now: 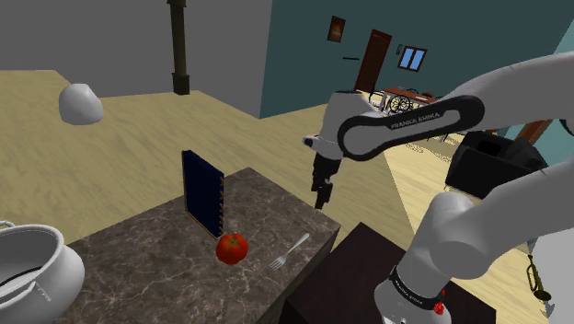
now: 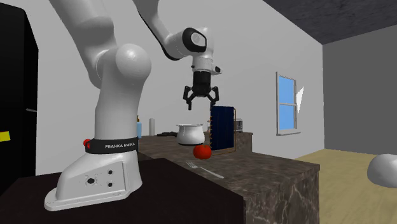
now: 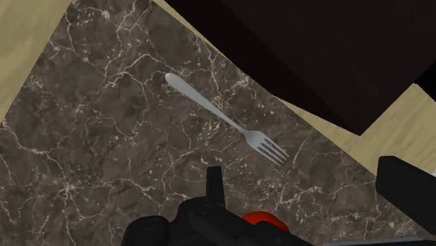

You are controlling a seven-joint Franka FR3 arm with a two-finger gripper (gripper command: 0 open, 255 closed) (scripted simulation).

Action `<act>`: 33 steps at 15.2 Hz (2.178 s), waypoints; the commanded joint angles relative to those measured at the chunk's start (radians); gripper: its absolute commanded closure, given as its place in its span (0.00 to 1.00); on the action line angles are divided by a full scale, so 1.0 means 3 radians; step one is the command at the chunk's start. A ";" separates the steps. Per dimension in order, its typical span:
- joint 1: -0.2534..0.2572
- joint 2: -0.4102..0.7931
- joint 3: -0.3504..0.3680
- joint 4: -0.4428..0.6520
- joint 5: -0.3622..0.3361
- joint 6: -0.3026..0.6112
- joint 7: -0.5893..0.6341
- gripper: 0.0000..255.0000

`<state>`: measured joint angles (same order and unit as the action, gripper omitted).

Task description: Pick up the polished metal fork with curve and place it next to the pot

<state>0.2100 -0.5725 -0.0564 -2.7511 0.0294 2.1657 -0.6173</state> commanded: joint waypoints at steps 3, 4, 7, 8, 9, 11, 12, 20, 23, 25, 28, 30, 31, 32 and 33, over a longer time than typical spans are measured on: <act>0.0167 0.0449 -0.0057 -0.0152 0.0001 0.0621 -0.0422 0.00; 0.0211 0.0577 -0.0069 -0.0174 0.0009 0.0774 -0.0527 0.00; 0.0350 0.0994 -0.0105 -0.0210 0.0057 0.1235 -0.0854 0.00; 0.0400 0.1143 -0.0117 -0.0211 0.0084 0.1387 -0.0970 0.00; 0.0450 0.1296 -0.0127 -0.0207 0.0120 0.1537 -0.1092 0.00; 0.0548 0.1611 -0.0135 -0.0182 0.0224 0.1832 -0.1357 0.00; 0.0596 0.1773 -0.0132 -0.0162 0.0295 0.1974 -0.1504 0.00; 0.0576 0.2640 0.0155 0.0020 0.0822 0.2663 -0.2282 0.00; 0.0495 0.2839 0.0263 0.0071 0.0923 0.2814 -0.2365 0.00; 0.0449 0.2944 0.0319 0.0100 0.0961 0.2893 -0.2399 0.00; 0.0448 0.2944 0.0320 0.0100 0.0960 0.2893 -0.2398 0.00; 0.0448 0.2944 0.0320 0.0100 0.0960 0.2893 -0.2398 0.00; 0.0448 0.2944 0.0320 0.0100 0.0960 0.2893 -0.2398 0.00; 0.0449 0.2943 0.0319 0.0100 0.0959 0.2892 -0.2398 0.00; 0.0449 0.2943 0.0319 0.0100 0.0959 0.2892 -0.2398 1.00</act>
<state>0.3447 0.3105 0.0394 -2.7212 0.3172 3.0332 -1.3366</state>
